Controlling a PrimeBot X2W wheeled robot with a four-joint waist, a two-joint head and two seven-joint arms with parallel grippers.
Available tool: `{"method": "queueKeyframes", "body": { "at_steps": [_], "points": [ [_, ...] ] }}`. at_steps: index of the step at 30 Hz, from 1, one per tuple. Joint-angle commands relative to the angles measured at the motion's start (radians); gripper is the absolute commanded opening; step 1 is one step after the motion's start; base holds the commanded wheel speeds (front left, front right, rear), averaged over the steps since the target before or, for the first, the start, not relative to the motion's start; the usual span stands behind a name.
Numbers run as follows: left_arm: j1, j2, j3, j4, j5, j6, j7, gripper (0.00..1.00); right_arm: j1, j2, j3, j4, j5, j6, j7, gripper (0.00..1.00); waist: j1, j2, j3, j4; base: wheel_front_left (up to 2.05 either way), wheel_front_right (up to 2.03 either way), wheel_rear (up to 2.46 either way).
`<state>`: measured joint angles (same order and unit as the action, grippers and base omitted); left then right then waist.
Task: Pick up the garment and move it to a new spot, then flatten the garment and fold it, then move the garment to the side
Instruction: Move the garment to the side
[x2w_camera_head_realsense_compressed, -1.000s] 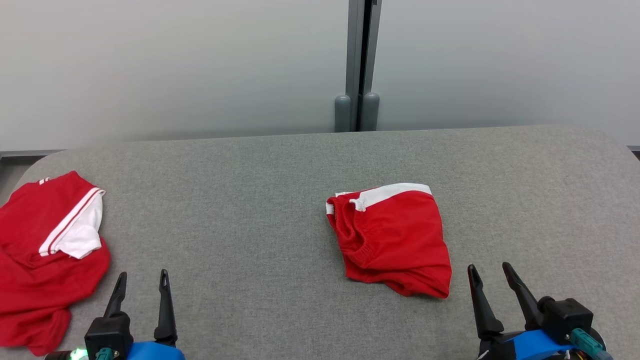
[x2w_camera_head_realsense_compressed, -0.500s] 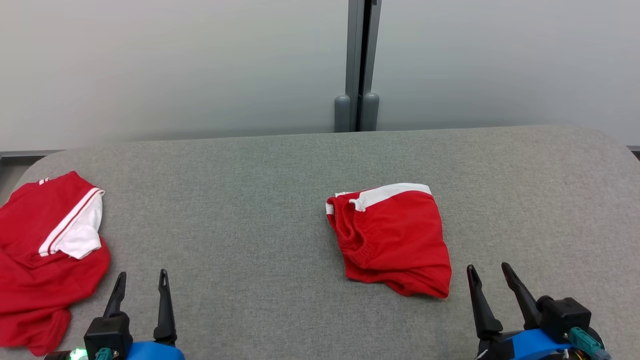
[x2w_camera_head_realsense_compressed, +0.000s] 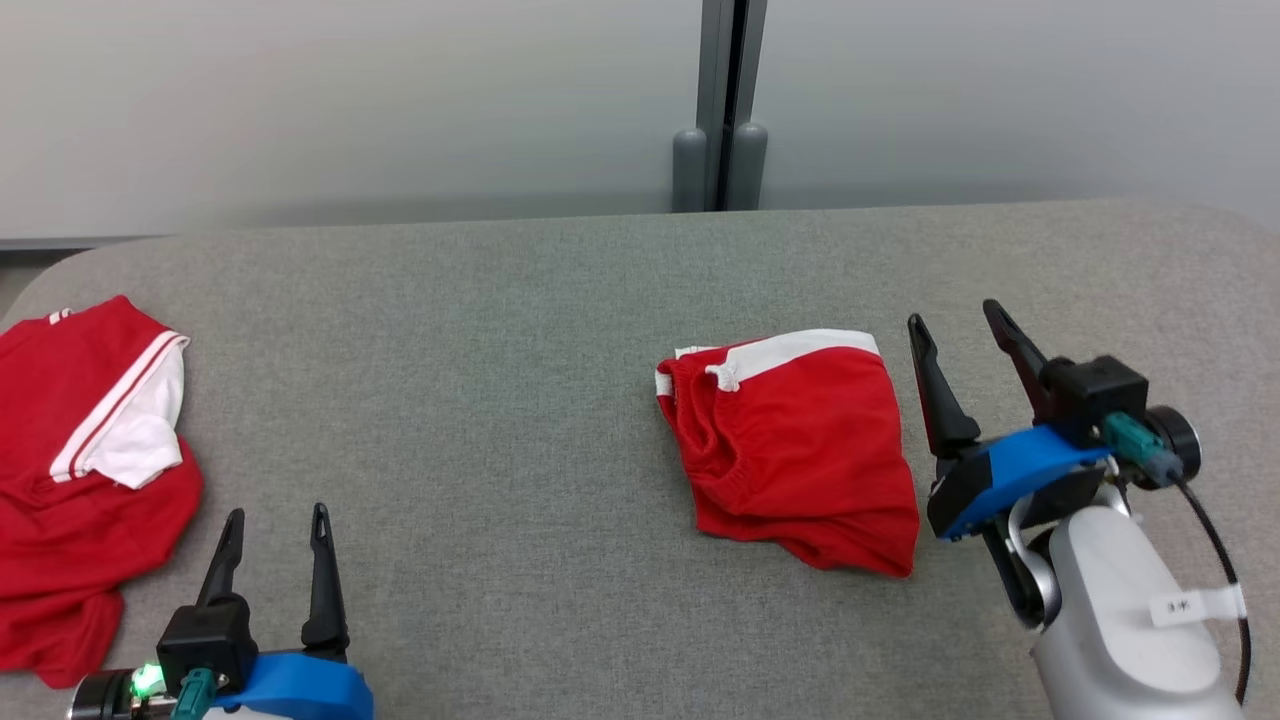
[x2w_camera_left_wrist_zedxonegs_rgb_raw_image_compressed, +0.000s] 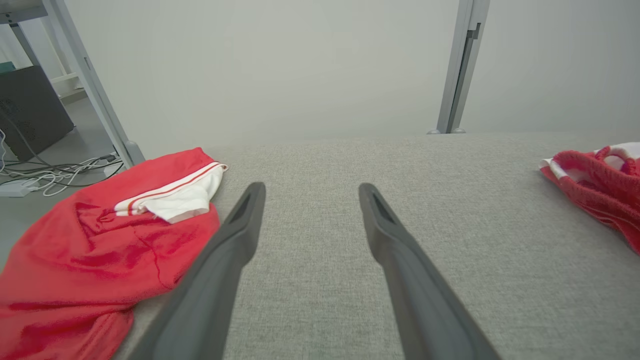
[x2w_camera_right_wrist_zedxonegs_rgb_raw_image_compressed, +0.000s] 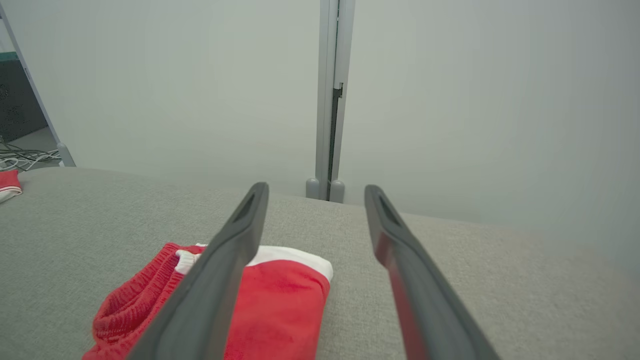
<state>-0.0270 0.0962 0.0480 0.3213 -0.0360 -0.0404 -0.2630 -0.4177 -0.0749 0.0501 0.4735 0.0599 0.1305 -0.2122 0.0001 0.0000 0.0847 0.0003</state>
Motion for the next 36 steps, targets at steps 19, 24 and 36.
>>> {"method": "queueKeyframes", "body": {
  "at_steps": [19, 24, 36],
  "points": [
    [-0.131, -0.015, -0.015, -0.024, 0.001, -0.013, -0.003, 1.0, -0.176, -0.005, 0.085, 0.455, 0.054, 0.001, 0.087, 1.0, -0.0001, 0.0, 0.158, 0.033, 0.0, 0.0, 0.0],
    [-0.144, -0.016, -0.017, -0.032, 0.003, -0.015, -0.003, 1.0, -0.168, 0.008, 0.116, 0.528, 0.086, 0.001, 0.091, 0.56, -0.0001, 0.0, 0.163, 0.037, 0.0, 0.0, 0.0],
    [-0.152, -0.015, -0.031, -0.076, 0.013, -0.021, -0.003, 1.0, -0.317, -0.067, 0.157, 0.566, 0.097, 0.0, 0.007, 0.0, -0.0001, 0.0, 0.177, 0.015, 0.0, 0.0, 0.0]
  ]
}}
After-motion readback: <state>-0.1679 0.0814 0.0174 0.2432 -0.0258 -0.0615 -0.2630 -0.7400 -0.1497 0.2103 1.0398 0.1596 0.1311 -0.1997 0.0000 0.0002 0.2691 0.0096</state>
